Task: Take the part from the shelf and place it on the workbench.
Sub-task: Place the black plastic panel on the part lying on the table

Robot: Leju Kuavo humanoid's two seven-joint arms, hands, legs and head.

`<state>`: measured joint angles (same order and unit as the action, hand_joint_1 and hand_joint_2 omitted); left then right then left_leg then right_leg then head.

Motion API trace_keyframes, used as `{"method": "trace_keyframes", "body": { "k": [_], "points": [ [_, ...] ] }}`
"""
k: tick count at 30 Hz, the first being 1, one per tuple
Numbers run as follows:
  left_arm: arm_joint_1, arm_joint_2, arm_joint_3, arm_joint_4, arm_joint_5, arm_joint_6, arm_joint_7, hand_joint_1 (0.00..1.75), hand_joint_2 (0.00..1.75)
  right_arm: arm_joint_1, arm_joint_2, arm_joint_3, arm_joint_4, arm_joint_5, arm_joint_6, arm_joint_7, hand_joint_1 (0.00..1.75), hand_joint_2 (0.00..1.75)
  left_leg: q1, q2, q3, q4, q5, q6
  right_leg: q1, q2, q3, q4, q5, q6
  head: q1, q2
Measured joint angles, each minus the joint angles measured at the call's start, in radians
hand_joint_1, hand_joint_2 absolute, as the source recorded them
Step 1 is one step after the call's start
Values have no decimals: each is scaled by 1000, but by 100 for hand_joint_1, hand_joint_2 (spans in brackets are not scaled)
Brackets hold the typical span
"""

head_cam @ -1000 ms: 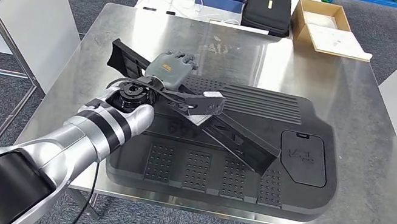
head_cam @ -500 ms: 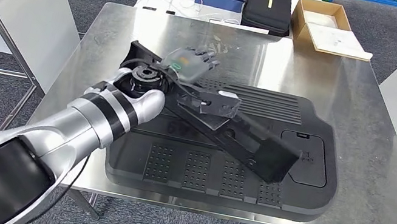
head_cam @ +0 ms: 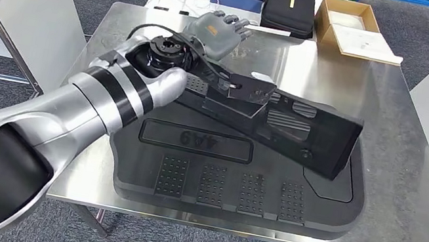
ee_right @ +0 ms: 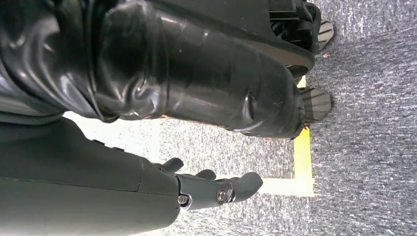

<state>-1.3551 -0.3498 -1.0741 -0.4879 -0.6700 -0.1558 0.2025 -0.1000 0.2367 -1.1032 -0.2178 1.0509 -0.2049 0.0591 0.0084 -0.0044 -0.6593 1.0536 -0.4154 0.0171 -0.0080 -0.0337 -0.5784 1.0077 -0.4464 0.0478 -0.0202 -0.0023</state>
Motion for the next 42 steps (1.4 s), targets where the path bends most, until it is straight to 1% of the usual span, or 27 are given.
{"method": "trace_keyframes", "body": {
  "k": [7, 13, 18, 22, 26, 29, 31, 34, 37, 39, 42],
  "points": [
    [-29, 0, -38, 5, 8, -32, 10, 0, 0, 0, 0, -5, 0, -1, 0, 0, 0, 0, 0, 0, 0, 0, 0, 0, 0, 0, 0, 0, 0, 0, 0, 0],
    [-27, 0, -79, 33, 9, -94, 35, 0, 0, 0, 0, -7, 0, -1, 0, 0, 0, 0, 0, 0, 0, 0, 0, 0, 0, 0, 0, 0, 0, 0, 0, 0],
    [-23, 1, -109, 58, 6, -128, 42, 0, 0, 0, -1, -9, 0, -1, 0, 0, 0, 0, 0, 0, 0, 0, 0, 0, 0, 0, 0, 0, 0, 0, 0, 0],
    [-22, 1, -130, 70, 4, -179, 48, 0, 0, 0, -1, -13, 0, 0, 0, 0, 0, 0, 0, 0, 0, 0, 0, 0, 0, 0, 0, 0, 0, 0, 0, 0],
    [-18, 1, -148, 81, 15, -182, 59, 0, 0, 0, -1, -15, 0, 0, 0, 0, 0, 0, 0, 0, 0, 0, 0, 0, 0, 0, 0, 0, 0, 0, 0, 0],
    [-11, 1, -148, 89, 46, -143, 68, 0, 0, 0, -1, -15, 0, 1, 0, 0, 0, 0, 0, 0, 0, 0, 0, 0, 0, 0, 0, 0, 0, 0, 0, 0],
    [-7, 1, -146, 95, 61, -104, 55, 0, 0, 0, -1, -15, 0, 2, 0, 0, 0, 0, 0, 0, 0, 0, 0, 0, 0, 0, 0, 0, 0, 0, 0, 0],
    [1, 1, -126, 101, 85, 0, 1, 0, 0, 0, -1, -15, 0, 4, 1, 0, 0, 0, 0, 0, 0, 0, 0, 0, 0, 0, 0, 0, 0, 0, 0, 0],
    [10, 1, -101, 104, 101, 82, -50, 0, 0, 0, -2, -15, 0, 6, 1, 0, 0, 0, 0, 0, 0, 0, 0, 0, 0, 0, 0, 0, 0, 0, 0, 0],
    [22, 2, -76, 103, 113, 177, -105, 0, 0, 0, -2, -15, 0, 9, 1, 0, 0, 0, 0, 0, 0, 0, 0, 0, 0, 0, 0, 0, 0, 0, 0, 0],
    [62, 16, -5, 71, 118, 366, -211, 0, 0, 0, -2, -14, 0, 16, 0, -1, 0, 0, 0, 0, 0, 0, 0, 0, 0, 0, 0, 0, 0, 0, 0, 0]
  ]
}}
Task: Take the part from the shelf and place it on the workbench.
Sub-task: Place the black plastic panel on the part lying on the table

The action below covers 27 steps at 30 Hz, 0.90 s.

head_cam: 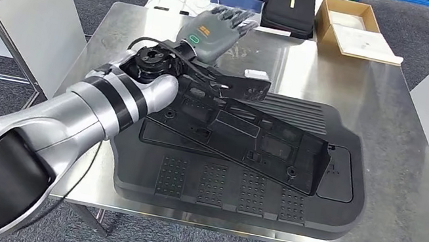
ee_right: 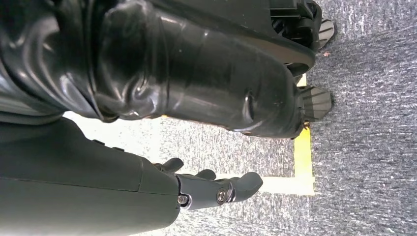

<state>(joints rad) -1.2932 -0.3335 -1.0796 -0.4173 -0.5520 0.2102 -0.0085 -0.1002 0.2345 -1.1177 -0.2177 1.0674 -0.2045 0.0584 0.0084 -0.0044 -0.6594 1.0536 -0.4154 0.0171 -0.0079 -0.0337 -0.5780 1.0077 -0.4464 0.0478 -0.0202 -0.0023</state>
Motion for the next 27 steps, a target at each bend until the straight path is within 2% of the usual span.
{"method": "trace_keyframes", "body": {
  "k": [2, 5, 9, 11, 13, 15, 16, 17, 18, 20, 21, 22, 23, 25, 26, 27],
  "points": [
    [41, 19, 62, -55, -19, 70, -44, 0, 0, 0, 0, 1, 0, 2, -1, -1, 0, 0, 0, 0, 0, 0, 0, 0, 0, 0, 0, 0, 0, 0, 0, 0],
    [115, 46, 164, -161, -46, 108, -88, 0, 0, 0, 1, 1, 0, 2, -5, -1, 0, 0, -2, 0, -1, 2, -2, 2, -1, 0, 0, -1, 1, 1, 0, 0],
    [236, 84, 306, -364, -69, 139, -160, 0, 0, 0, 4, 2, 0, 0, -12, -3, 0, 0, -9, 0, -1, 0, -1, 15, -5, -1, 2, -4, 5, 8, -1, 0],
    [294, 101, 363, -472, -78, 142, -183, 0, 0, 1, 5, 2, 0, -1, -17, -4, 0, 0, -3, 0, 6, -15, 11, 25, -6, 4, -4, 6, -6, 11, 0, 0],
    [335, 111, 403, -554, -82, 142, -194, 0, 0, 1, 4, 2, 0, -2, -20, -4, 0, 0, 3, 0, 7, -29, 23, 34, -8, 17, -36, 79, -55, 5, 2, 0],
    [366, 118, 426, -607, -85, 141, -196, 0, 0, 1, 3, 2, 0, -2, -21, -4, 0, 0, 3, -4, -1, -30, 29, 36, -11, 27, -88, 212, -118, 1, 6, 0],
    [380, 121, 434, -626, -85, 141, -197, 0, 0, 1, 3, 2, 0, -2, -21, -4, 0, 0, 4, -6, -6, -30, 32, 34, -14, 28, -106, 261, -135, 5, 6, 0],
    [393, 125, 440, -643, -86, 140, -198, 0, 0, 1, 2, 2, 0, -2, -21, -4, 0, 0, 6, -8, -11, -30, 36, 30, -17, 28, -108, 275, -137, 13, 6, 0],
    [403, 128, 446, -657, -86, 140, -201, 0, 0, 1, 1, 2, 0, -2, -21, -4, 0, 0, 9, -10, -16, -29, 40, 24, -22, 28, -89, 245, -124, 26, 6, 0],
    [422, 132, 461, -688, -79, 142, -220, 0, 0, 1, -1, 2, 0, -2, -22, -3, 0, 0, 16, -15, -25, -28, 50, 9, -34, 29, -7, 102, -81, 53, 7, 0],
    [434, 133, 470, -710, -72, 144, -234, 0, 0, 1, 1, 2, 1, -2, -23, -3, 0, 0, 16, -17, -29, -27, 55, 1, -36, 35, 27, 47, -61, 59, 9, 0],
    [448, 134, 480, -736, -63, 146, -248, 0, 0, 1, 1, 2, 2, -3, -24, -3, 0, 0, 14, -19, -32, -26, 60, -7, -37, 41, 46, 13, -51, 60, 10, 0],
    [466, 136, 490, -766, -55, 147, -262, 0, 0, 1, 2, 2, 3, -4, -26, -3, 0, 0, 11, -21, -34, -26, 65, -13, -36, 47, 50, 7, -48, 54, 10, 0],
    [514, 145, 512, -831, -40, 154, -290, 0, 0, 2, 2, 2, 4, -5, -32, -2, 0, 0, 9, -23, -36, -27, 74, -23, -34, 51, 41, 13, -40, 37, 6, 0],
    [539, 151, 524, -862, -36, 162, -304, 0, 0, 2, 2, 2, 4, -5, -34, -2, 0, 0, 11, -21, -39, -23, 66, -26, -36, 49, 37, 14, -35, 27, 5, 0],
    [564, 157, 536, -892, -34, 174, -317, 0, 0, 2, 2, 2, 4, -5, -37, -1, 0, 0, 13, -16, -46, -3, 41, -29, -37, 46, 31, 13, -29, 16, 4, 0]
  ]
}}
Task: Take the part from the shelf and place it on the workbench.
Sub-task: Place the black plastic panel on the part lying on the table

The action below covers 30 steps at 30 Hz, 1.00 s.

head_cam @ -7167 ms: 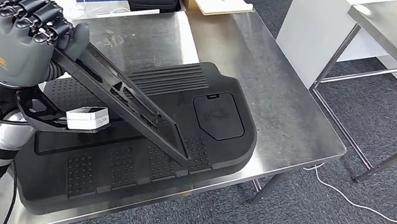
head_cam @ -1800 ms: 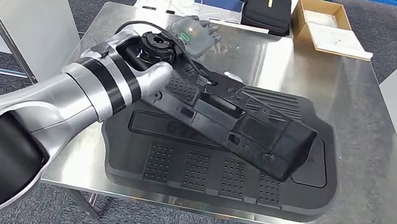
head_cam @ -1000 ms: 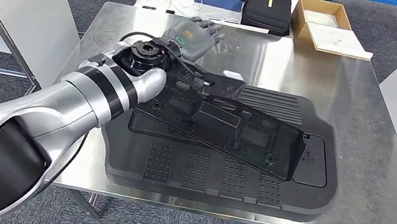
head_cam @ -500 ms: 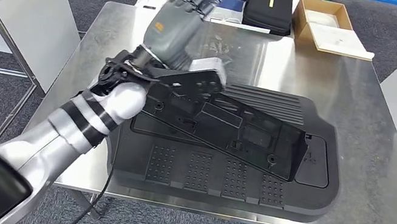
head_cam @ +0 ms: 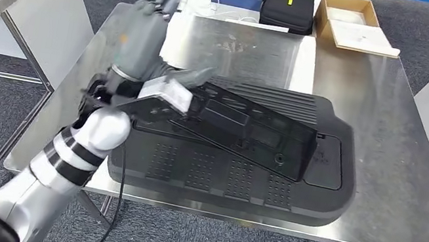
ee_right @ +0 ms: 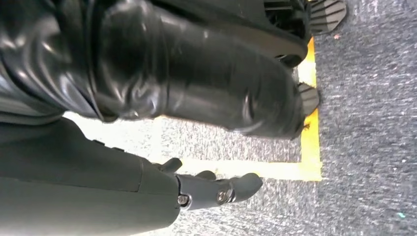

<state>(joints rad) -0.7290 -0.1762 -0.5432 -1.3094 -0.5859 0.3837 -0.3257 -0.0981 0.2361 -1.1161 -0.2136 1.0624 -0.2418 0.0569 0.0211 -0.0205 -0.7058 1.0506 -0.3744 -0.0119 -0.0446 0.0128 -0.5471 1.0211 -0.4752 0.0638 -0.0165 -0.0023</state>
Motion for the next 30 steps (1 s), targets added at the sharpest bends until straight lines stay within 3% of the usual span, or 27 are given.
{"method": "trace_keyframes", "body": {
  "k": [3, 4, 5, 6, 7, 9, 11, 13, 15, 16, 18, 20, 21, 22, 23, 25, 26, 27, 29, 30],
  "points": [
    [72, 17, 37, -80, 1, 37, -33, 0, 0, 2, -1, 0, 0, 0, -4, 2, 0, 0, 0, 9, -50, 176, -139, -3, 8, -10, -23, 0, 20, -30, -2, 0],
    [95, 23, 47, -100, 0, 44, -40, 0, 0, 4, -2, 0, 0, 0, -5, 3, 0, 0, 0, 10, -62, 237, -169, -3, 13, -13, -31, 0, 25, -35, -2, 0],
    [114, 28, 55, -115, 0, 48, -44, 0, 0, 5, -2, 0, 0, 0, -5, 3, 0, 0, 0, 10, -59, 268, -179, -2, 17, -17, -39, 1, 31, -37, -2, 0],
    [129, 33, 61, -129, -1, 50, -47, 0, 0, 5, -3, 0, 0, 0, -5, 4, 0, 0, 0, 10, -37, 262, -170, 1, 19, -20, -47, 1, 37, -37, -2, 0],
    [140, 36, 66, -141, -1, 50, -48, 0, 0, 5, -3, 0, 0, 0, -5, 4, 0, 0, 0, 11, 4, 219, -152, 4, 20, -22, -53, 1, 42, -36, -2, 0],
    [149, 39, 72, -162, -1, 51, -49, 0, 0, 5, -3, 0, 0, 0, -5, 4, 0, 0, -2, 12, 105, 84, -129, 10, 24, -26, -62, 3, 50, -28, -2, 0],
    [155, 41, 79, -178, 3, 58, -53, 0, 0, 4, -3, 0, 0, 0, -6, 5, 0, 0, -9, 12, 154, 6, -130, 15, 27, -29, -67, 4, 59, -14, -1, 0],
    [174, 43, 93, -189, 15, 74, -66, 0, 0, 4, -3, 0, 0, 0, -11, 8, 0, 0, -16, 11, 151, -4, -123, 24, 26, -30, -69, 2, 70, 2, 0, 0],
    [201, 45, 111, -195, 32, 91, -87, 0, 0, 5, -4, 0, 0, -1, -17, 10, 0, 0, -16, 13, 140, -10, -106, 42, 24, -27, -84, 21, 50, 6, 1, 0],
    [217, 46, 121, -198, 42, 97, -99, 0, 0, 5, -4, 0, 0, -2, -20, 10, 0, 0, -14, 14, 130, -13, -96, 51, 25, -25, -100, 55, 21, 3, 2, 0],
    [252, 46, 139, -201, 62, 105, -125, 0, 0, 5, -5, 0, 0, -3, -23, 10, 0, 0, -15, 14, 103, -13, -75, 62, 24, -21, -144, 176, -60, -9, 6, 0],
    [291, 46, 155, -204, 76, 108, -145, 0, 0, 5, -7, -1, 0, -6, -25, 11, 0, 0, -17, 14, 76, -13, -56, 63, 24, -18, -164, 278, -99, -4, 6, 0],
    [309, 46, 162, -205, 80, 110, -152, 0, 0, 5, -8, -1, 0, -8, -27, 11, 0, 0, -17, 14, 63, -13, -46, 63, 24, -18, -152, 286, -93, 4, 6, 0],
    [324, 46, 167, -206, 80, 113, -156, 0, 0, 4, -9, -1, 0, -10, -29, 11, 0, 0, -18, 14, 51, -12, -36, 61, 25, -18, -123, 259, -75, 12, 6, 0],
    [337, 46, 172, -208, 79, 117, -160, 0, 0, 3, -10, -2, 0, -11, -32, 11, 0, 0, -18, 13, 40, -12, -26, 59, 26, -17, -76, 198, -54, 17, 6, 0],
    [356, 47, 181, -211, 75, 124, -164, 0, 0, 0, -13, -2, 0, -13, -36, 11, 0, 0, -19, 12, 24, -12, -8, 51, 33, -15, 30, 47, -43, 9, 6, 0],
    [364, 47, 186, -212, 73, 127, -165, 0, 0, -1, -14, -2, 0, -14, -36, 11, 0, 0, -20, 11, 20, -14, 2, 45, 37, -13, 60, -6, -45, 2, 6, 0],
    [371, 48, 190, -212, 71, 130, -166, 0, 0, -2, -15, -3, 0, -14, -37, 11, 0, 0, -20, 12, 18, -17, 13, 39, 40, -13, 71, -31, -48, -5, 6, 0],
    [385, 50, 201, -212, 71, 137, -168, 0, 0, -1, -16, -3, 0, -15, -38, 11, 0, 0, -17, 12, 15, -23, 26, 26, 36, -14, 57, -37, -34, -18, 7, 0],
    [390, 52, 208, -212, 72, 139, -170, 0, 0, -1, -16, -4, 0, -16, -38, 11, 0, 0, -16, 12, 9, -14, 11, 20, 32, -16, 52, -39, -24, -27, 7, 0]
  ]
}}
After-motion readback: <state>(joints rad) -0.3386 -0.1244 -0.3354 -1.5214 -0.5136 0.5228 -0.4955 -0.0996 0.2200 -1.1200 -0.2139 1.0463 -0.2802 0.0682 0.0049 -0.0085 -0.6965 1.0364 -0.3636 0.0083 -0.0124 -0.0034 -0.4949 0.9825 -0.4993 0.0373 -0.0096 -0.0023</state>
